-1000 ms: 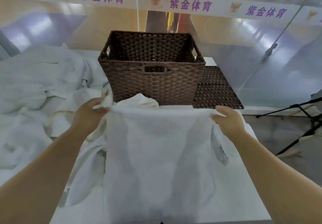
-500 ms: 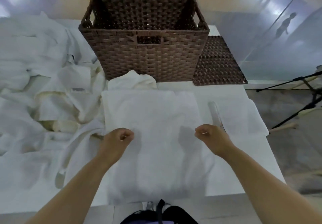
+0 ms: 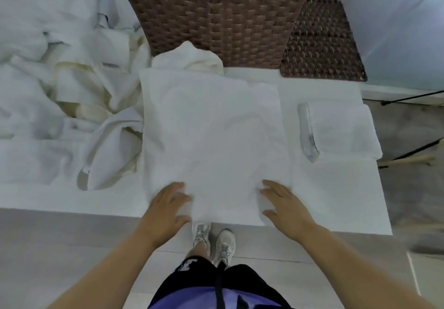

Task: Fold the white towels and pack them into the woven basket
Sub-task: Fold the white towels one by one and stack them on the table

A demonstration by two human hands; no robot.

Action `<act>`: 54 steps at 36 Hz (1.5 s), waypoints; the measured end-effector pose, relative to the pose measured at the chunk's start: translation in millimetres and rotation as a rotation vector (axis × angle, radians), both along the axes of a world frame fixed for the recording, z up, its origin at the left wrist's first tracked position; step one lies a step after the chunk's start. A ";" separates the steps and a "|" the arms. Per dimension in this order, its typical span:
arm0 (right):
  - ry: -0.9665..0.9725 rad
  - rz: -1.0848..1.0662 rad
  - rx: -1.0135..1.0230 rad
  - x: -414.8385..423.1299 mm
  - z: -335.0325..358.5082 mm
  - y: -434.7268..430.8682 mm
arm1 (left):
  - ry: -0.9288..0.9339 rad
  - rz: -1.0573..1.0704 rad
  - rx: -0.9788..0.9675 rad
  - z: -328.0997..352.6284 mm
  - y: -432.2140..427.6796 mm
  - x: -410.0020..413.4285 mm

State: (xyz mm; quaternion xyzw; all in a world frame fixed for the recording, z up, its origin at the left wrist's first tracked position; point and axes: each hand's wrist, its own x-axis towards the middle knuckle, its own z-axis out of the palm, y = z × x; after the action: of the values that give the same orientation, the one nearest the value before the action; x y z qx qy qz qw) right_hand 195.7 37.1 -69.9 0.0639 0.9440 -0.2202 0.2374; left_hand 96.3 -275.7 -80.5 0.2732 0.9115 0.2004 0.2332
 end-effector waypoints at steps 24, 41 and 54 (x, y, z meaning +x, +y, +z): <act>0.060 0.051 0.046 -33.8 24.9 17.6 | -0.018 0.197 0.022 64.7 12.4 -56.1; 1.236 0.136 0.301 -163.0 222.1 70.2 | 0.934 0.101 0.511 234.6 61.1 -169.2; 0.155 -0.007 0.104 -97.6 42.5 24.2 | 0.385 -0.118 -0.081 52.3 15.8 -97.5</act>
State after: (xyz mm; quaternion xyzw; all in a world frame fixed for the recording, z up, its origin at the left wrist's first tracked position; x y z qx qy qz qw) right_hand 98.1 61.4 -27.4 0.0622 0.9694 -0.1760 0.1593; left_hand -1.2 -259.9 -28.3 0.3497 0.9290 0.0935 0.0769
